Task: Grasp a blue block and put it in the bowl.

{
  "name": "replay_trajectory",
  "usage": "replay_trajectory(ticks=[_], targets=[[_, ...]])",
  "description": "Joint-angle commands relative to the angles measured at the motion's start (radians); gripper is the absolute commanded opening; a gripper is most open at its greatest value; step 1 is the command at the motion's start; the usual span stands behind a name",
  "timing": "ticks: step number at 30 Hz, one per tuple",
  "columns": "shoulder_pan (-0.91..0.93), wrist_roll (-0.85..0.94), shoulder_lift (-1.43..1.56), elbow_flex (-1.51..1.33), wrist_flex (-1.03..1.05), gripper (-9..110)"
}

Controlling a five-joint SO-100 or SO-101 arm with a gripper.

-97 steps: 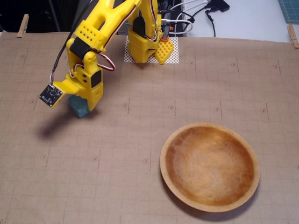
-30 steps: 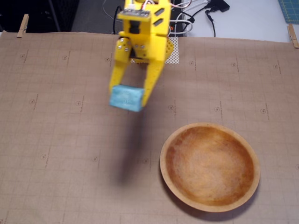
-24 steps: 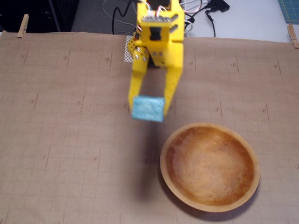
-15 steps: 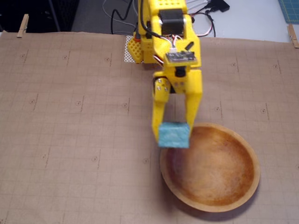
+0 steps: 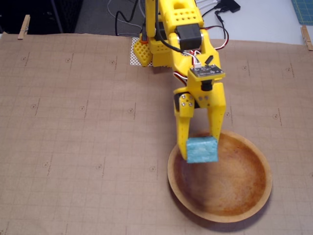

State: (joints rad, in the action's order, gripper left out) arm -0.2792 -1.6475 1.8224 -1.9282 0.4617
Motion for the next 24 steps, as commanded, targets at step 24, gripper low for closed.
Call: replay_trajectory(ticks=[24], targets=[[-0.114, -0.002, 0.006, -0.201, -0.158, 3]])
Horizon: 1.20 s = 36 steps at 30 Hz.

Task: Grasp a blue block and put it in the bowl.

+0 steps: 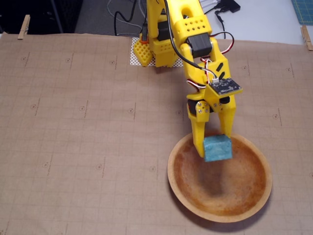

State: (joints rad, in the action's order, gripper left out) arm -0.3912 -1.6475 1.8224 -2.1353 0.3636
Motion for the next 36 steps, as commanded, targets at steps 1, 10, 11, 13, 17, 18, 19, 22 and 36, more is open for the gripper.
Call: replay_trajectory(ticks=[1, 10, 11, 13, 17, 18, 19, 22, 36], targets=[[-0.002, -0.002, 0.000, 0.000, -0.072, 3], [0.009, -0.002, -0.193, 0.054, -0.166, 3], [0.009, -0.002, -0.209, 0.054, -0.181, 3], [0.009, -0.002, -0.238, 0.054, -0.213, 3], [0.009, -0.002, -0.296, 0.054, -0.265, 3], [0.009, -0.002, -0.308, 0.054, -0.278, 3], [0.009, -0.002, -0.318, 0.055, -0.285, 3], [0.003, -0.002, -0.342, 0.069, -0.295, 3], [-0.057, -0.014, -0.437, 0.141, -0.295, 3]])
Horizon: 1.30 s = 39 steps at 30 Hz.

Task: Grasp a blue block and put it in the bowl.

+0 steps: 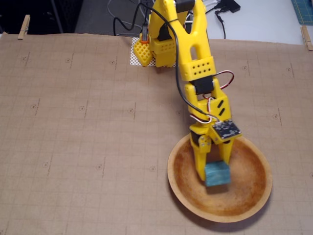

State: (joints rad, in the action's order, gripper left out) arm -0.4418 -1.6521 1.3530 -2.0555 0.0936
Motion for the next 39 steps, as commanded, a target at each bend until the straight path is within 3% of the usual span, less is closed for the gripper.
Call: replay_trajectory(ticks=[1, 5, 11, 18, 27, 39], targets=[[-0.009, -0.009, 0.034, 0.060, -0.025, 3], [-0.009, -0.011, 0.037, 0.063, -0.014, 6], [-0.009, -0.011, 0.037, 0.063, -0.018, 25], [-0.009, -0.009, 0.040, 0.060, -0.021, 38], [-0.011, -0.002, 0.127, 0.035, -0.009, 39], [-0.023, 0.003, 0.538, -0.193, -0.002, 39]])
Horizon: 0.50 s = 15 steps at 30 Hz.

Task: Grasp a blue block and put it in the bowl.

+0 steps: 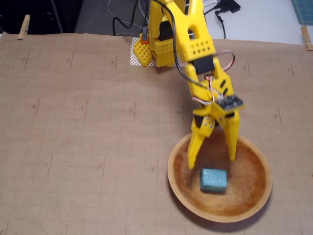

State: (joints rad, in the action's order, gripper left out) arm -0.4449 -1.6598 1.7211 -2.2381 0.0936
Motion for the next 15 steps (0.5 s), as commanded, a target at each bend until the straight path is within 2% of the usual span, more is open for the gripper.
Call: replay_trajectory(ticks=[1, 15], targets=[[-0.021, 0.011, 0.201, -0.025, 0.011, 39], [0.066, 0.009, 0.603, -0.058, 0.416, 36]])
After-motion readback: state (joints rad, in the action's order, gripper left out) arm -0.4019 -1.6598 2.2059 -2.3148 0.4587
